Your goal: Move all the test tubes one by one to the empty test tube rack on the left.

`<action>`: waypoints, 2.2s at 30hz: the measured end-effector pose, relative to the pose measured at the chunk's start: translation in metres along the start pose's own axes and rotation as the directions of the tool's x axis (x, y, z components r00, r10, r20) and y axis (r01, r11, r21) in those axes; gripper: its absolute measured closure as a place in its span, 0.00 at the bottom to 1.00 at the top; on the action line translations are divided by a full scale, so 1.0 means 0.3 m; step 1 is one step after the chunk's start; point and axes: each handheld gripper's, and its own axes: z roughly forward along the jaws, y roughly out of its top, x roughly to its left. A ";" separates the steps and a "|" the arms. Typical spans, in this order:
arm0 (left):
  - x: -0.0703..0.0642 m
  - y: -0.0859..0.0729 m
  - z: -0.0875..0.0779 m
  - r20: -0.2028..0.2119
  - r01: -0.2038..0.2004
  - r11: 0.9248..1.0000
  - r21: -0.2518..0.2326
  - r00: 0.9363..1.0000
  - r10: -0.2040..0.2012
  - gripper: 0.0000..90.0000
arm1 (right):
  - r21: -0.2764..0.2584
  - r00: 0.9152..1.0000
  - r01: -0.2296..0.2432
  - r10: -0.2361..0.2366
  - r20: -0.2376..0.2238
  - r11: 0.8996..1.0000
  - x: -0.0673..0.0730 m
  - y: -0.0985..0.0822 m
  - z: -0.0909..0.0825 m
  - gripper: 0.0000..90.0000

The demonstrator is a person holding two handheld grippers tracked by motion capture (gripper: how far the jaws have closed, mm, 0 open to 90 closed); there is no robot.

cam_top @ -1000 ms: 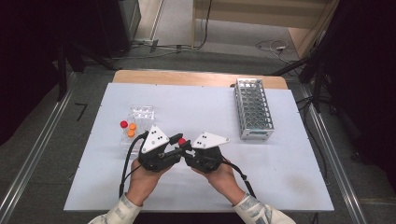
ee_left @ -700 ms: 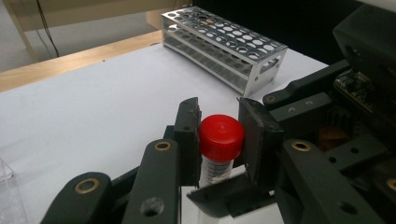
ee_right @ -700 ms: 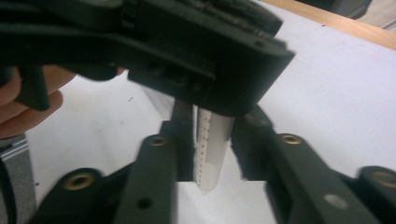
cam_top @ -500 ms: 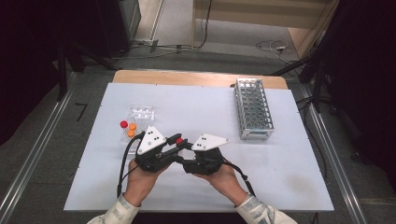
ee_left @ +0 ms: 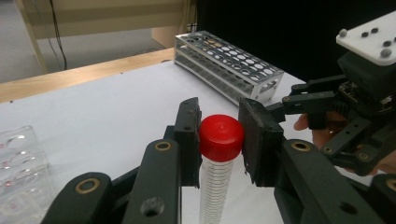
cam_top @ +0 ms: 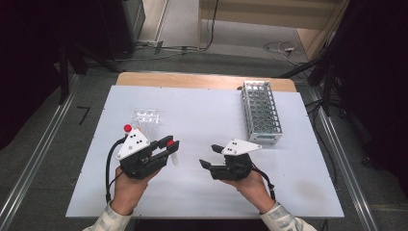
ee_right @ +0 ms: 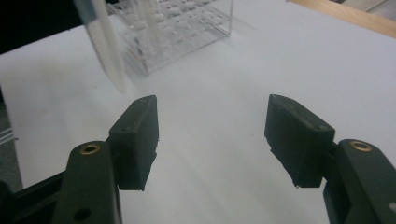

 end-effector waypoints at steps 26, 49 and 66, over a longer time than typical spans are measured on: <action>0.197 0.026 -0.250 -0.187 0.077 0.996 -0.050 0.979 -0.085 0.78 | 0.011 0.994 -0.076 0.075 0.081 0.997 -0.098 -0.080 -0.099 0.37; 0.333 -0.015 -0.156 -0.341 0.067 0.996 -0.061 0.936 -0.084 0.78 | 0.026 0.990 -0.105 0.102 0.096 0.994 -0.123 -0.091 -0.095 0.37; 0.324 -0.121 -0.089 -0.381 0.078 0.997 -0.004 0.921 -0.074 0.77 | 0.030 0.991 -0.097 0.094 0.092 0.995 -0.116 -0.091 -0.094 0.37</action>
